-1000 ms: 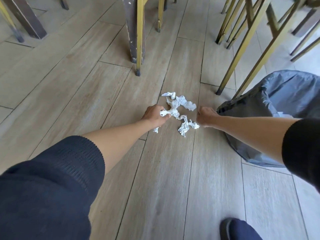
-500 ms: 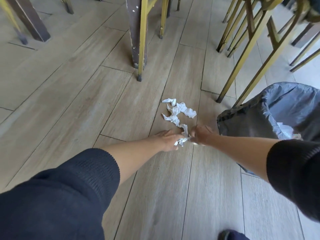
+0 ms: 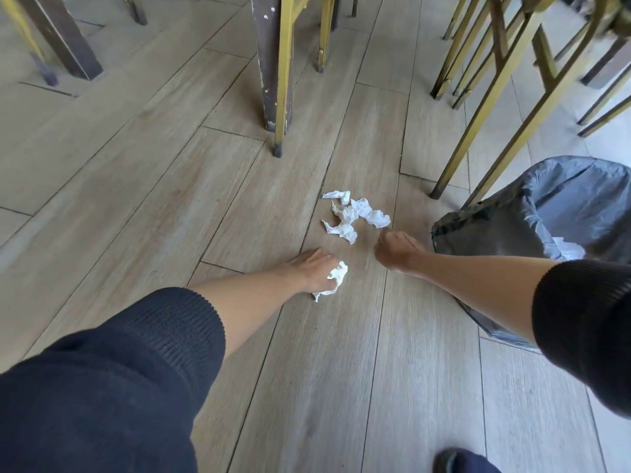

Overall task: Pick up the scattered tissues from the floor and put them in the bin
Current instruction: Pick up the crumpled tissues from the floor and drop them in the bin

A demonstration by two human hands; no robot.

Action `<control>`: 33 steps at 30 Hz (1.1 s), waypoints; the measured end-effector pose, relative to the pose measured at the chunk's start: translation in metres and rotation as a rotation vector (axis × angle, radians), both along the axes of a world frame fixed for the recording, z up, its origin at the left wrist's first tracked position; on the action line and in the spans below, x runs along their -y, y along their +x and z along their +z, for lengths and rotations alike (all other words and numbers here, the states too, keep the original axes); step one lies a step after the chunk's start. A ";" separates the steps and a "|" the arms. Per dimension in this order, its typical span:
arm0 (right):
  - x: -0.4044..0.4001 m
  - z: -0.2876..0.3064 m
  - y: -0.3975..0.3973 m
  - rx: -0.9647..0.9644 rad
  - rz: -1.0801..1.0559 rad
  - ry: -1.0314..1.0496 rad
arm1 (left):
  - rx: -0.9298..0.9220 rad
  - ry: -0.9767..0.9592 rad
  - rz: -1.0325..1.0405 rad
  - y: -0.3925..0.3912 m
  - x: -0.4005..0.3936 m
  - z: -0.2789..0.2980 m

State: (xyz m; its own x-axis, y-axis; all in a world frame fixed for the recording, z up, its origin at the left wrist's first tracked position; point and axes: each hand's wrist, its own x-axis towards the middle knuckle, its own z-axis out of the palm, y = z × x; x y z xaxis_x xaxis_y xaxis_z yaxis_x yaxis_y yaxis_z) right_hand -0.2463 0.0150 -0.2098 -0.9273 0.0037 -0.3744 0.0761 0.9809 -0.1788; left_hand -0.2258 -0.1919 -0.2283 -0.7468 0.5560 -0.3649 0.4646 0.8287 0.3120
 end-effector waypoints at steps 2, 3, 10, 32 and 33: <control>0.010 0.002 -0.003 -0.027 0.019 0.000 | -0.017 -0.011 0.001 0.002 0.000 0.000; 0.015 0.001 -0.006 -0.033 0.021 0.001 | -0.016 -0.027 -0.009 0.003 0.000 -0.001; 0.040 -0.023 -0.023 -0.032 -0.078 0.012 | 0.011 0.063 0.012 0.004 0.011 -0.008; 0.028 -0.020 -0.009 0.219 -0.238 -0.285 | -0.140 0.327 0.522 -0.042 0.006 -0.010; 0.017 -0.024 -0.008 0.245 -0.267 -0.292 | -0.149 0.348 0.479 -0.045 -0.001 -0.015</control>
